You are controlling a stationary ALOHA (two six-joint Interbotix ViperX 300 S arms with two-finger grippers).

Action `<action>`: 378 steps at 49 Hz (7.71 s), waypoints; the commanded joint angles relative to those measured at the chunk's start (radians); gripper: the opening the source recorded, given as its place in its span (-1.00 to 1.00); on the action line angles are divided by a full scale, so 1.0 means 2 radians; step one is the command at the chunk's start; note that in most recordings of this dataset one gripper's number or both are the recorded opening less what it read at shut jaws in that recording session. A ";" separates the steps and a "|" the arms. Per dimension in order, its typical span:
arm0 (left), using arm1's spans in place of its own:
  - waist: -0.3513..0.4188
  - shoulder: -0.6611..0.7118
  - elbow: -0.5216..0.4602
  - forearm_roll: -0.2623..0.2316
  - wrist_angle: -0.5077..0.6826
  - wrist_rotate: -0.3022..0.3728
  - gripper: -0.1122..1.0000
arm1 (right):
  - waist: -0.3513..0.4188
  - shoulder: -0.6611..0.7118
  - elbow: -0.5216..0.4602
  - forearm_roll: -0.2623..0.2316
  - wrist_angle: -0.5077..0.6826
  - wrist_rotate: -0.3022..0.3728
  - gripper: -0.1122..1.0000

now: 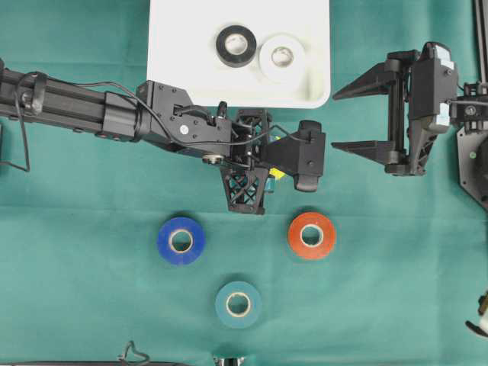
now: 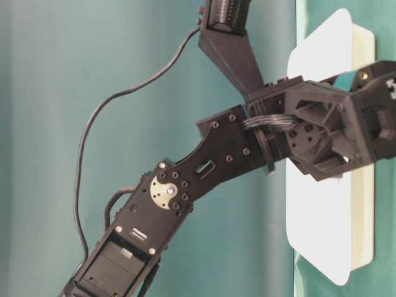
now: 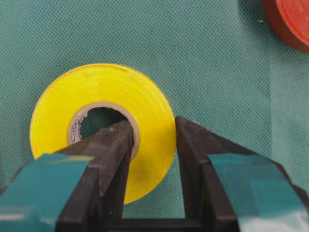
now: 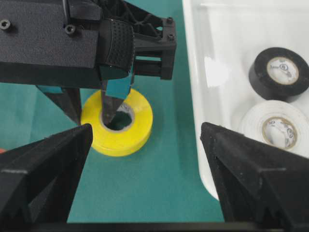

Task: Pick up the tape from a random location and place it into the white case.
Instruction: 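Close the left gripper on the yellow tape roll's rim, then lift the yellow tape roll with the left gripper toward the tray, then lower the yellow tape roll into the tray's left end and open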

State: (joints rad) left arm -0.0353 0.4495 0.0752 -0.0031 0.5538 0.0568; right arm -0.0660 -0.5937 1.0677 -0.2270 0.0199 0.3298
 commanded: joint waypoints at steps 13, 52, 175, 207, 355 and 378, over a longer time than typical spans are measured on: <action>-0.001 -0.012 -0.008 -0.001 -0.002 0.001 -0.39 | -0.001 -0.002 -0.009 -0.001 -0.004 -0.001 0.80; 0.006 -0.155 -0.016 -0.001 0.081 0.005 -0.39 | 0.000 -0.002 -0.009 -0.001 -0.002 -0.001 0.80; 0.006 -0.351 0.081 0.001 0.179 -0.019 -0.39 | -0.009 -0.002 -0.010 -0.003 0.006 -0.003 0.80; 0.139 -0.318 0.071 0.003 0.163 -0.004 -0.39 | -0.009 -0.001 -0.010 -0.004 0.006 -0.003 0.80; 0.206 -0.159 0.167 -0.001 -0.056 0.000 -0.23 | -0.009 -0.001 -0.009 -0.004 0.008 -0.002 0.80; 0.202 -0.163 0.161 0.000 -0.055 0.004 0.99 | -0.009 -0.002 -0.009 -0.005 0.008 -0.002 0.80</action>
State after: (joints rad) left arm 0.3712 0.1488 0.4188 -0.0031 0.4464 0.0660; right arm -0.0844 -0.5937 1.0677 -0.2347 0.0414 0.3252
